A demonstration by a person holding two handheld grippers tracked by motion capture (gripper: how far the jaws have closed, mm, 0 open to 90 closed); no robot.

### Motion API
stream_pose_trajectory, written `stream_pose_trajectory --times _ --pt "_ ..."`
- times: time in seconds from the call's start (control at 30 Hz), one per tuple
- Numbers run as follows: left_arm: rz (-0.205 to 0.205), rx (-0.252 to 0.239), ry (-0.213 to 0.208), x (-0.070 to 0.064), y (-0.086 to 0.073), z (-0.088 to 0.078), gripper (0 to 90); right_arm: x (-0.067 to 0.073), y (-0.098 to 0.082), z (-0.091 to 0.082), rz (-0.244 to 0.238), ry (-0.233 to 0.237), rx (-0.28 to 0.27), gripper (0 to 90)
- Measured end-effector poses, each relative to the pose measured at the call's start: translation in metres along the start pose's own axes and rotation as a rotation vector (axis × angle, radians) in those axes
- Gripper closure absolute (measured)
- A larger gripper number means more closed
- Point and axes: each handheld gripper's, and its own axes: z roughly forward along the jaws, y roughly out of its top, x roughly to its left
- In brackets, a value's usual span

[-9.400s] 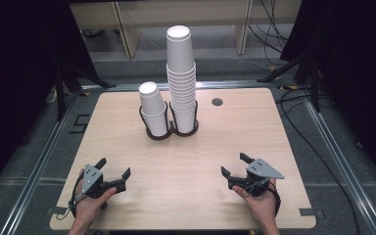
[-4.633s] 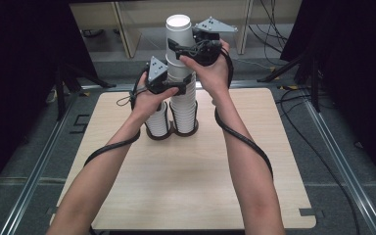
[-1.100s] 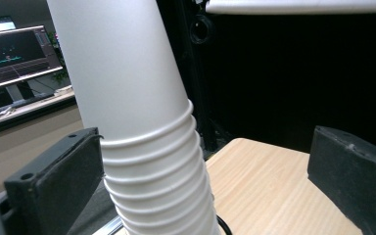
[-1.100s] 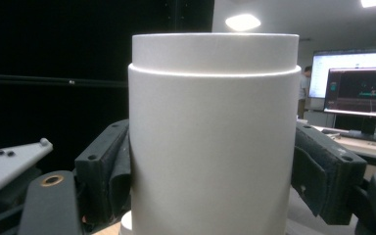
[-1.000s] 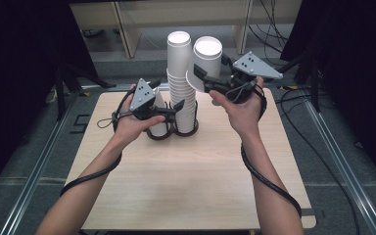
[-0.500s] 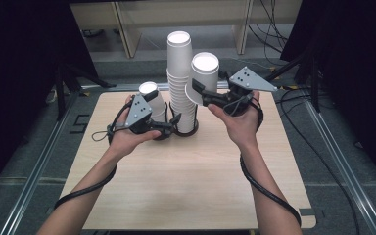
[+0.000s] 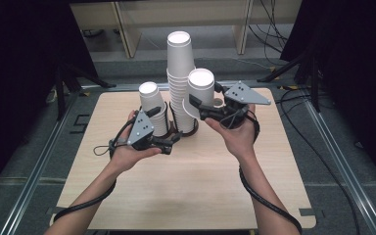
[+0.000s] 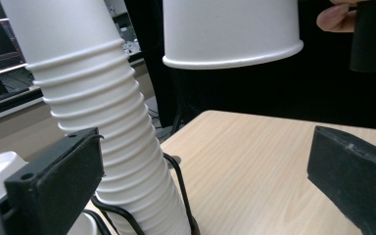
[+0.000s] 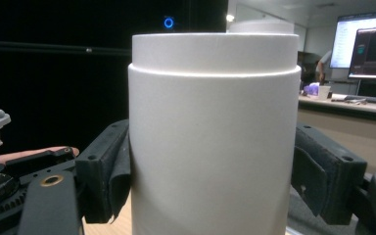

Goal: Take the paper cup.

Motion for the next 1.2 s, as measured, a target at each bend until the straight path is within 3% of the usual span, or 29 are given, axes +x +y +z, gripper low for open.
stream_pose_trajectory --times 0.03,0.07,0.4,0.47,0.5,0.53,0.7,0.77,0.83,0.93,1.07,1.17,1.2 --pt "0.002 0.004 -0.004 -0.001 -0.001 -0.001 0.0 0.002 -0.002 0.000 0.021 0.008 0.004 23.7" --pt "0.000 0.005 -0.005 -0.002 -0.002 -0.002 0.0 0.002 -0.004 0.000 0.003 0.007 0.003 23.7" --pt "0.007 0.035 -0.023 -0.012 -0.015 -0.009 0.1 0.016 -0.028 -0.001 0.042 0.050 0.061 23.7" --pt "0.007 0.045 -0.025 -0.014 -0.019 -0.011 0.1 0.018 -0.034 -0.001 0.029 0.054 0.070 23.7" --pt "0.004 0.044 -0.028 -0.015 -0.021 -0.011 0.1 0.021 -0.037 -0.001 0.056 0.061 0.081 23.7" --pt "0.001 0.049 -0.029 -0.016 -0.023 -0.011 0.1 0.020 -0.040 0.000 0.035 0.063 0.079 23.7" --pt "-0.008 0.059 -0.041 -0.022 -0.030 -0.012 0.1 0.027 -0.053 0.001 0.065 0.088 0.106 23.7" --pt "-0.009 0.064 -0.043 -0.023 -0.031 -0.013 0.0 0.028 -0.055 0.001 0.048 0.084 0.111 23.7" --pt "-0.022 0.068 -0.049 -0.025 -0.037 -0.013 0.0 0.034 -0.061 0.001 0.088 0.110 0.132 23.7" --pt "-0.030 0.075 -0.052 -0.028 -0.042 -0.015 0.0 0.036 -0.066 0.002 0.062 0.110 0.123 23.7" --pt "-0.051 0.083 -0.058 -0.031 -0.048 -0.017 0.0 0.043 -0.073 0.002 0.113 0.144 0.137 23.7" --pt "-0.056 0.090 -0.062 -0.033 -0.051 -0.017 0.0 0.046 -0.076 0.002 0.108 0.150 0.145 23.7" --pt "-0.071 0.076 -0.073 -0.035 -0.054 -0.015 0.0 0.048 -0.081 0.004 0.080 0.148 0.134 23.7"
